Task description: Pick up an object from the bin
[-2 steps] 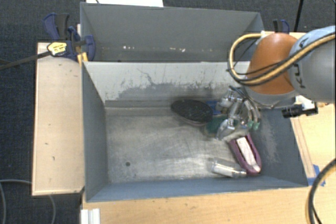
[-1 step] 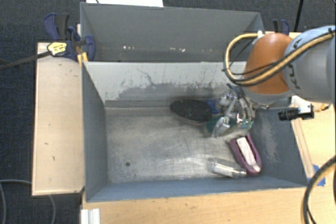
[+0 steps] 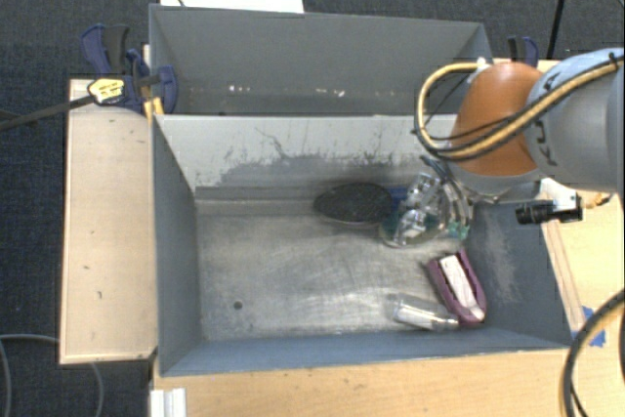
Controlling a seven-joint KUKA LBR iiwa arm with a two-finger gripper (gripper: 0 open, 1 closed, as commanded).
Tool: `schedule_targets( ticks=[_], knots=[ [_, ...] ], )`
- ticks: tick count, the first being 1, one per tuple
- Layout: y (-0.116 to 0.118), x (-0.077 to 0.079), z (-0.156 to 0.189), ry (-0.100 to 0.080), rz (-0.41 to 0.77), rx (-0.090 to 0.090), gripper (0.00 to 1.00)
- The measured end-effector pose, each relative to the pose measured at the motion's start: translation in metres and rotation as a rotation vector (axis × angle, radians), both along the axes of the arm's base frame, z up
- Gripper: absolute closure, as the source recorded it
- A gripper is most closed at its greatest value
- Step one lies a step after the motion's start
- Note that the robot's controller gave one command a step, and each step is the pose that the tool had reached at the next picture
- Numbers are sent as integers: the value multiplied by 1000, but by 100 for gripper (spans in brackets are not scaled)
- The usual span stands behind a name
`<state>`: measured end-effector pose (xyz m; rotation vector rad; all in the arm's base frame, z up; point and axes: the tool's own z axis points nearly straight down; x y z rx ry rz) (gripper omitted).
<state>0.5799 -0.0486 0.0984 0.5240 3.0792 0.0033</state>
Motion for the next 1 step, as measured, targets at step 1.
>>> schedule_targets(
  ticks=[1],
  knots=[
    [8, -21, 116, 9, 209, -2, 100]
  ],
)
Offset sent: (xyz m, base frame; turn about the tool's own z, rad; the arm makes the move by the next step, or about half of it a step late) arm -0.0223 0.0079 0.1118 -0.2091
